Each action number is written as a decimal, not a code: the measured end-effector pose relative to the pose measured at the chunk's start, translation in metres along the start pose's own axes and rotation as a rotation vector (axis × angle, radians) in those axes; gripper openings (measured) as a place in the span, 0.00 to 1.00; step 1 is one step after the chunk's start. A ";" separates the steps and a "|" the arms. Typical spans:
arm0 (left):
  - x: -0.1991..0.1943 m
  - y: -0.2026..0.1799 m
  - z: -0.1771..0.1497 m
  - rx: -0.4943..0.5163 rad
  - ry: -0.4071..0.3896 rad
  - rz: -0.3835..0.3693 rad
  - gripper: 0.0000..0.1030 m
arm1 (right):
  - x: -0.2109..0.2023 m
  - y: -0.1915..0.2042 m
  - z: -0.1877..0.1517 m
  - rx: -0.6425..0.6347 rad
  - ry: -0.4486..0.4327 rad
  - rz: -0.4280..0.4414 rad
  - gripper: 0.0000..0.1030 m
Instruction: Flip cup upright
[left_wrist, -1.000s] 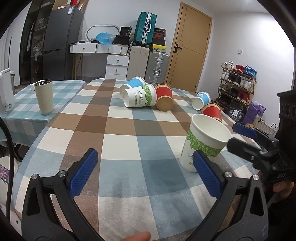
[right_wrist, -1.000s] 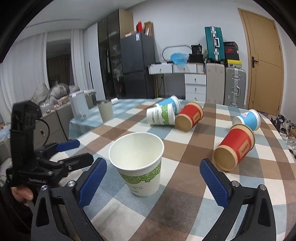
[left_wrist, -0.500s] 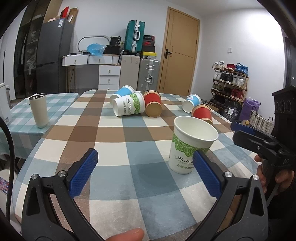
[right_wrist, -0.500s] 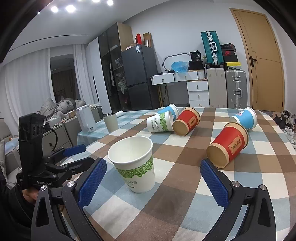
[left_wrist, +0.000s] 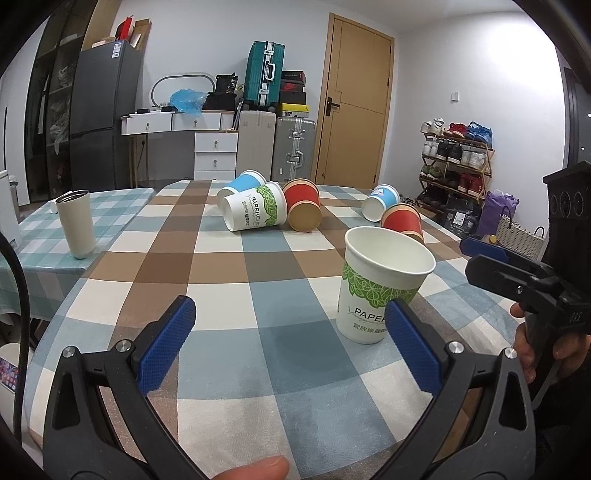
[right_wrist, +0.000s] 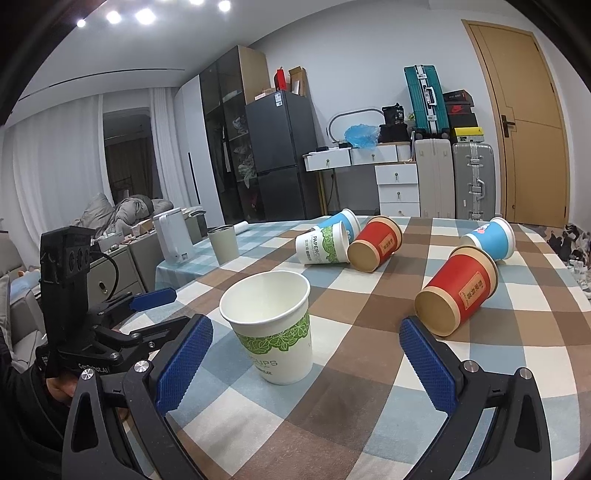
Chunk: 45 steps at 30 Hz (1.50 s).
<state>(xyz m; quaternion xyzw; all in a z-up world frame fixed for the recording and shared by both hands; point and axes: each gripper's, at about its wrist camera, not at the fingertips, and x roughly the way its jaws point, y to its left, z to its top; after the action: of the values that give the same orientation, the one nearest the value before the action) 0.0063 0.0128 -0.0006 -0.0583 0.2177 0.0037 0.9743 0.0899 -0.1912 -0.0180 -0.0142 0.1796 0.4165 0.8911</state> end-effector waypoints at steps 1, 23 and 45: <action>0.000 0.000 0.000 0.000 0.000 0.001 0.99 | 0.000 0.000 0.000 0.001 0.001 0.002 1.00; 0.001 0.004 0.000 0.004 0.004 0.008 0.99 | 0.003 -0.002 0.000 -0.001 0.012 -0.003 1.00; 0.000 0.006 0.000 0.005 0.004 0.014 0.99 | 0.010 -0.004 0.001 -0.008 0.067 -0.012 1.00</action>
<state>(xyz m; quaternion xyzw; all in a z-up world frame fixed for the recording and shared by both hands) 0.0066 0.0188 -0.0010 -0.0545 0.2203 0.0097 0.9739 0.0993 -0.1864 -0.0206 -0.0328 0.2074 0.4113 0.8870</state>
